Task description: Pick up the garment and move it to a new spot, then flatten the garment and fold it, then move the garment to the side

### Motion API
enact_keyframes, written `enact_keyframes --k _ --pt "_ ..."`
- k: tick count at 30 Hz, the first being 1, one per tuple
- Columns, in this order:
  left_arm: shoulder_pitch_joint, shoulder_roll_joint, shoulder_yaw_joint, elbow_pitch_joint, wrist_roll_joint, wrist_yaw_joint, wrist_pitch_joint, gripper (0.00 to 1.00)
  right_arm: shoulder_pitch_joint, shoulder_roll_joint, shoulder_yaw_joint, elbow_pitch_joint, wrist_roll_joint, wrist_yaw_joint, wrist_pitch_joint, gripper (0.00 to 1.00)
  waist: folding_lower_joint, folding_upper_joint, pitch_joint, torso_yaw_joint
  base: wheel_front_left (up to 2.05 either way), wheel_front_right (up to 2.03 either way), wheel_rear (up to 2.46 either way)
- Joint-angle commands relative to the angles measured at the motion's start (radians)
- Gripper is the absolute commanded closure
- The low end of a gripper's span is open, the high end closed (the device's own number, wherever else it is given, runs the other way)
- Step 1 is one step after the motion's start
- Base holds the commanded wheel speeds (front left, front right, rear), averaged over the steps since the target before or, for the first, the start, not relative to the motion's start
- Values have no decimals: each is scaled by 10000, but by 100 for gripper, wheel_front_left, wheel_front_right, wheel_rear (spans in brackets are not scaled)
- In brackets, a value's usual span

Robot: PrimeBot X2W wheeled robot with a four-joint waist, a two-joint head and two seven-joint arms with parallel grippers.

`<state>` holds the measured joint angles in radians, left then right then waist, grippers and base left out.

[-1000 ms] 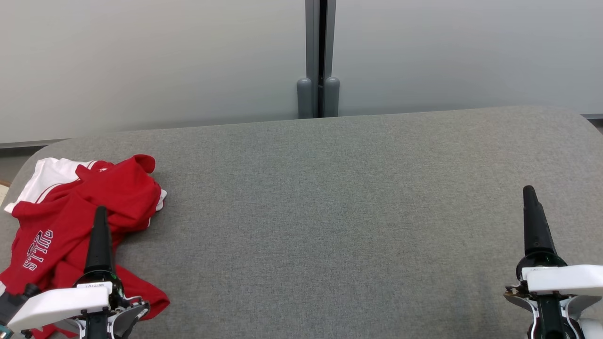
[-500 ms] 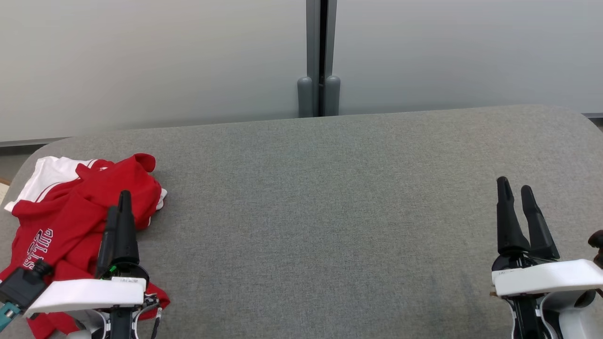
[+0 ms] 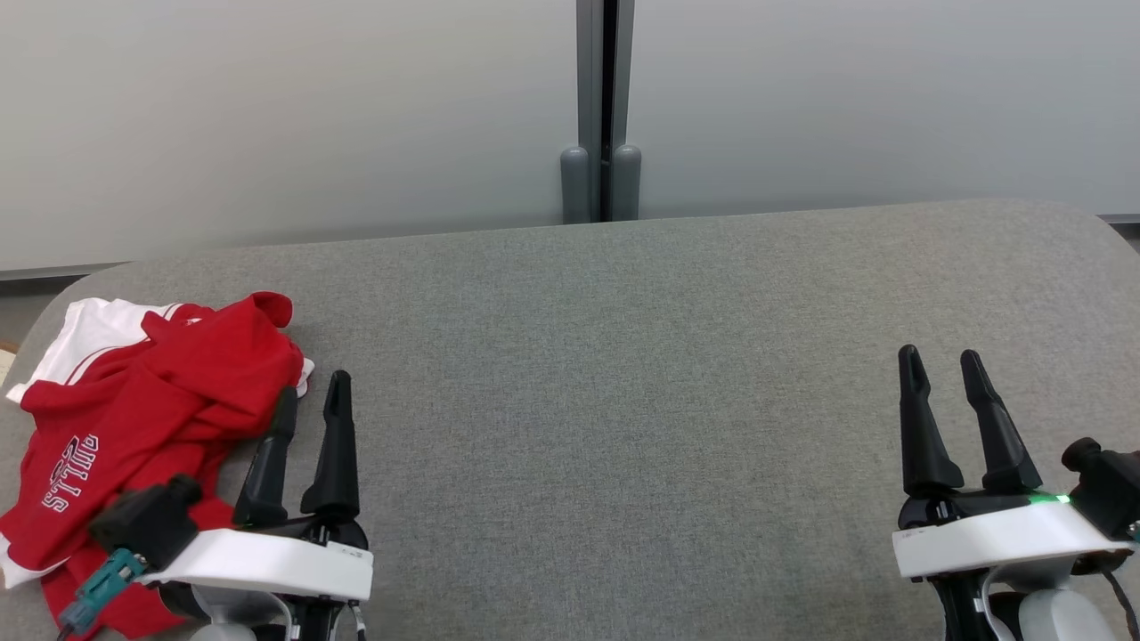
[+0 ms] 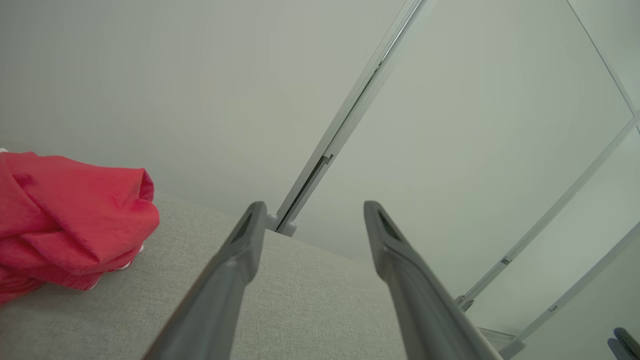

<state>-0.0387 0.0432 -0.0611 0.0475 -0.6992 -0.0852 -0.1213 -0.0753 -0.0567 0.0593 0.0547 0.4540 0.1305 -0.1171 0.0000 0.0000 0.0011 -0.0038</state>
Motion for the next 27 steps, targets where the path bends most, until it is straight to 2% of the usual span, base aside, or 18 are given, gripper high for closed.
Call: enact_keyframes --k 1,11,17,23,27 --pt "-12 57 -120 -35 477 90 -86 0 -46 -72 42 -86 -382 3 -133 0 0 0 1 -6 0 0 0" --pt "-17 64 -741 440 2473 698 -359 0 102 -2 94 688 -1734 2 -408 0 0 0 7 -18 0 0 0" --pt "-58 216 -1126 584 3379 1097 -504 0 94 22 130 719 -2394 2 -560 0 0 0 15 -7 0 0 0" --pt "-126 368 -1444 475 3938 1533 -653 0 96 47 245 630 -2927 2 -710 0 0 0 36 17 0 0 0" --pt "-74 344 -1430 390 3895 1619 -750 0 135 60 361 592 -2823 2 -797 0 0 0 57 46 0 0 0"
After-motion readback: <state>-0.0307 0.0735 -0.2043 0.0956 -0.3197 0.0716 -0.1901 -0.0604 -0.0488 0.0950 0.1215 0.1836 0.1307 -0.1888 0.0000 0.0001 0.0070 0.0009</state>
